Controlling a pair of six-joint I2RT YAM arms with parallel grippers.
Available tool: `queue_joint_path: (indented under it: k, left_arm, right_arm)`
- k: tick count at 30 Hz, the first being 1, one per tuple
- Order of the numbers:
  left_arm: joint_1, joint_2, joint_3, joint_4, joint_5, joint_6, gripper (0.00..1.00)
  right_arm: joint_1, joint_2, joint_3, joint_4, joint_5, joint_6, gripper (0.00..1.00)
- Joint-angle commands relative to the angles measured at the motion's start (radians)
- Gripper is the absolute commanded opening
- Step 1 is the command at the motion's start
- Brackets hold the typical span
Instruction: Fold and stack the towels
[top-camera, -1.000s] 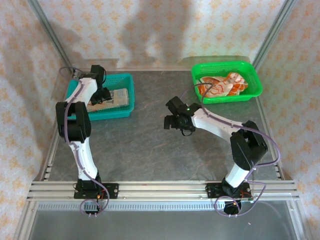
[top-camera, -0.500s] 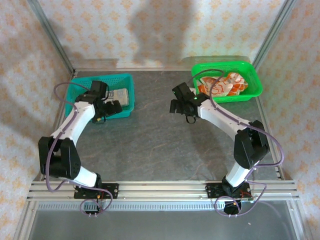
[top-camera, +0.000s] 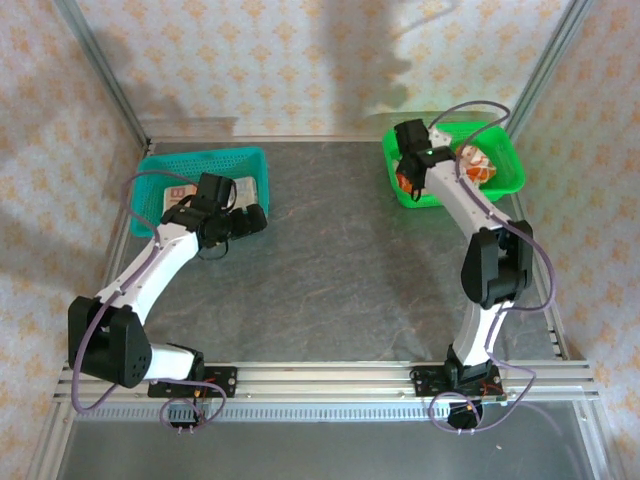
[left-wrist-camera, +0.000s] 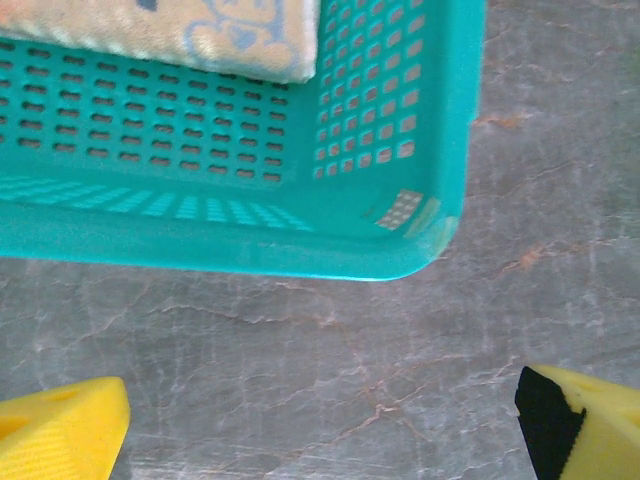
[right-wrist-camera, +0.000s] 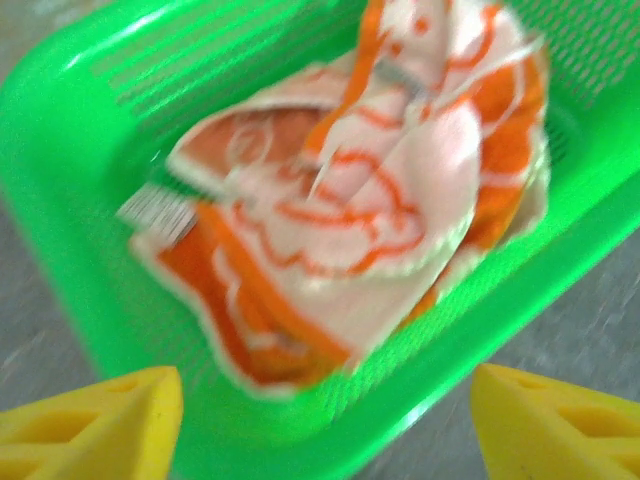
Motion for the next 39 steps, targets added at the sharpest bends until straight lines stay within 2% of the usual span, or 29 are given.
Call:
queue_joint_path:
  k: [1, 6, 10, 14, 17, 20, 22, 34, 39]
  left_arm:
    - [-0.013, 0.013, 0.075, -0.009, 0.052, -0.009, 1.0]
    - [-0.019, -0.001, 0.097, -0.027, 0.035, -0.005, 1.0]
    - [-0.02, -0.015, 0.08, -0.027, 0.045, -0.013, 0.99]
    - [-0.019, -0.034, 0.072, -0.021, 0.042, -0.022, 0.99]
    - [-0.02, -0.039, 0.086, -0.036, 0.031, -0.016, 0.99]
    - [-0.019, -0.039, 0.098, -0.051, 0.022, -0.01, 0.99]
    - [-0.02, -0.042, 0.096, -0.048, 0.02, -0.009, 0.99]
    - [-0.019, -0.027, 0.101, -0.018, 0.044, -0.019, 1.0]
    - [-0.02, -0.012, 0.115, -0.015, 0.052, -0.016, 1.0]
  right_arm:
    - [-0.072, 0.078, 0.104, -0.083, 0.087, 0.036, 0.69]
    - [-0.167, 0.196, 0.22, -0.129, 0.069, 0.054, 0.66]
    - [-0.205, 0.3, 0.314, -0.168, 0.019, 0.04, 0.65]
    - [-0.214, 0.37, 0.361, -0.195, 0.005, 0.035, 0.56]
    - [-0.217, 0.387, 0.368, -0.202, -0.01, 0.039, 0.42]
    - [-0.217, 0.366, 0.358, -0.198, -0.012, 0.043, 0.15]
    - [-0.217, 0.332, 0.343, -0.187, -0.006, 0.038, 0.02]
    - [-0.198, 0.044, 0.319, -0.142, -0.039, -0.044, 0.0]
    - [-0.14, -0.068, 0.369, -0.116, -0.104, -0.095, 0.0]
